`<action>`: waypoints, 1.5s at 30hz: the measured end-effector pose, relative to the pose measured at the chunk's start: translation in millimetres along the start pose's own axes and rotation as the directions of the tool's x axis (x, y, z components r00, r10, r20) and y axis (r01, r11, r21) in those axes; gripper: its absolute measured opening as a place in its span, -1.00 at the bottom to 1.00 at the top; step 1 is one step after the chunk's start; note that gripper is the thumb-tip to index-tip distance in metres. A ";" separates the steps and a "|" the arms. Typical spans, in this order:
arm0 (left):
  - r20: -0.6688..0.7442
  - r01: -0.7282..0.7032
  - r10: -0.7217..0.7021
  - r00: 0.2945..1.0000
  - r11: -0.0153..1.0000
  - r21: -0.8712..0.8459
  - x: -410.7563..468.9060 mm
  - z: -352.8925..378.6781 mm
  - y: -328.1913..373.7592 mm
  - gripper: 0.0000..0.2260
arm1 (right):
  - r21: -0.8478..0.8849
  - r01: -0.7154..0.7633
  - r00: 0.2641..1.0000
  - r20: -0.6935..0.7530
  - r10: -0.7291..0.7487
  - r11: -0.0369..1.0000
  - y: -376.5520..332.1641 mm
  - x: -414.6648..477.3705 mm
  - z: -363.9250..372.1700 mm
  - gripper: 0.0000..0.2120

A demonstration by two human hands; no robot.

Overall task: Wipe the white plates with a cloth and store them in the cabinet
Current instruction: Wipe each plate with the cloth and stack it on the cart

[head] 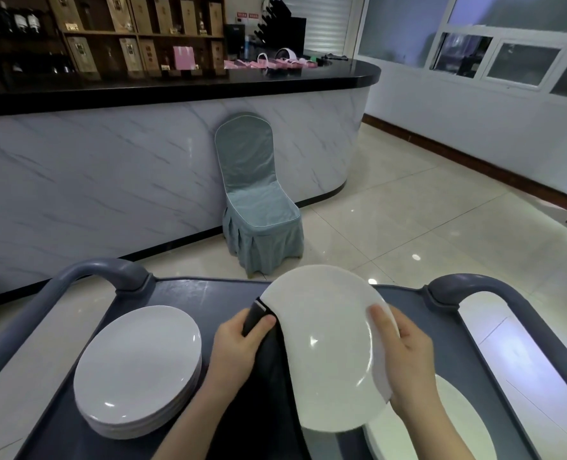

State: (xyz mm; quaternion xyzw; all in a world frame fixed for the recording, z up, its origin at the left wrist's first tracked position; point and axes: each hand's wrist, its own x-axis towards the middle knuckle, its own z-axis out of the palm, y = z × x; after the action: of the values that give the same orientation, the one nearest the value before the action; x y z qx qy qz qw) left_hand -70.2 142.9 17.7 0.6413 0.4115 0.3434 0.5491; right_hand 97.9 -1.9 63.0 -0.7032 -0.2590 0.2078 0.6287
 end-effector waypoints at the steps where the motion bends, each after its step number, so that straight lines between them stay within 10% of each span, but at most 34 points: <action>1: -0.027 0.017 -0.017 0.999 1.000 0.013 -3.1 2.2 -2.2 -0.91 | 0.010 -0.040 0.999 -0.022 0.040 0.999 1.9 -1.0 1.5 -0.82; 12: 0.425 -0.281 0.134 0.895 0.909 0.307 19.9 -7.5 26.9 -0.86 | -0.326 0.284 0.863 0.496 -0.092 0.902 -11.6 3.1 10.3 -0.82; 20: -0.044 0.008 -0.009 0.999 1.000 -0.024 -10.5 -5.8 -0.6 -0.88 | 0.001 -0.023 0.998 0.057 0.023 1.000 -10.4 0.8 3.8 -0.77; 29: 0.355 -0.167 0.076 0.932 0.958 0.232 20.2 -15.5 21.9 -0.86 | -0.223 0.168 0.896 0.442 -0.054 0.960 -6.4 1.1 16.4 -0.83; 34: -0.002 0.103 -0.104 0.995 0.988 -0.116 9.0 -10.2 13.2 -0.89 | -0.010 0.079 0.987 0.141 -0.076 0.997 -12.5 10.0 16.8 -0.79; 38: -0.293 0.228 -0.365 0.884 0.882 -0.411 -10.0 19.4 6.8 -0.85 | 0.229 -0.056 0.965 -0.237 0.111 0.972 4.4 -11.4 52.3 -0.73; 45: -0.227 0.070 -0.091 0.970 0.992 -0.102 2.1 -12.9 7.3 -0.84 | -0.044 -0.045 0.997 0.065 0.048 0.998 3.6 13.2 24.0 -0.96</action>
State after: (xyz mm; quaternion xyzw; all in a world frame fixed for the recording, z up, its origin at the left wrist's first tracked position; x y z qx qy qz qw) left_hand -79.7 149.7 27.0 0.5535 0.4818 0.4118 0.5403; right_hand 93.7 24.7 56.9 -0.7150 -0.2677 0.2398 0.5997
